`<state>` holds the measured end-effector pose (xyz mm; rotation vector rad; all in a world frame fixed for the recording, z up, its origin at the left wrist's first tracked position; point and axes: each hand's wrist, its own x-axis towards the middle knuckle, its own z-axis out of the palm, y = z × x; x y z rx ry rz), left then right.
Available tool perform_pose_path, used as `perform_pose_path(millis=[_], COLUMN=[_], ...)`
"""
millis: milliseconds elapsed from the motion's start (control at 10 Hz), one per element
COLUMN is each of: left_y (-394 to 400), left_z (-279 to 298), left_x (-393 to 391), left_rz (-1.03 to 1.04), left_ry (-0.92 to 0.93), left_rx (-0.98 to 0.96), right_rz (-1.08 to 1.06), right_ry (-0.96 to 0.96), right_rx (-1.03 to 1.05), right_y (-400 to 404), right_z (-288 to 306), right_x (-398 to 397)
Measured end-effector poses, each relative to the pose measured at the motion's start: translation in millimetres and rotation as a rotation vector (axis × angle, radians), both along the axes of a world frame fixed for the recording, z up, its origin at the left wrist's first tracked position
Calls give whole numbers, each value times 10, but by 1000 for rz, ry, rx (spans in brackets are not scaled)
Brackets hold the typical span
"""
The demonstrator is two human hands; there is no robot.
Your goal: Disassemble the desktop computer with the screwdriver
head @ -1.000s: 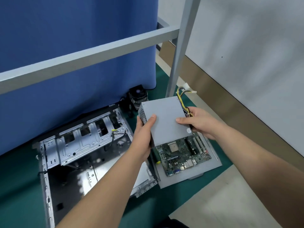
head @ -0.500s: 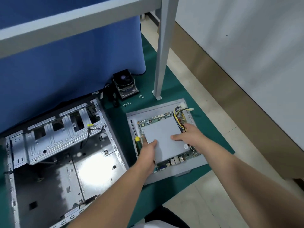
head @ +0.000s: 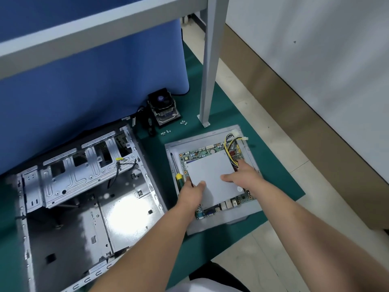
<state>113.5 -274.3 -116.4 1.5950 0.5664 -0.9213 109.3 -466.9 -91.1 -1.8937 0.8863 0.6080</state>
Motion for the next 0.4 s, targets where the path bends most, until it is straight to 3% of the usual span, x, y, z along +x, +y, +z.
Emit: perform_pose_path(millis=[200,300,400], left_y=[143,434,717], left_z=[367,650,838], left_x=[14,4,-54], left_rz=[-14,-2,42], left_ry=[-66,-109,-127], left_rx=[-81,-146,-224], right_rz=[109,267,328], right_ry=[-22,3,-22], right_rx=[-155,-292,-290], right_y=[61,170,285], right_z=[21,182,346], right_x=[-100,-106,-54])
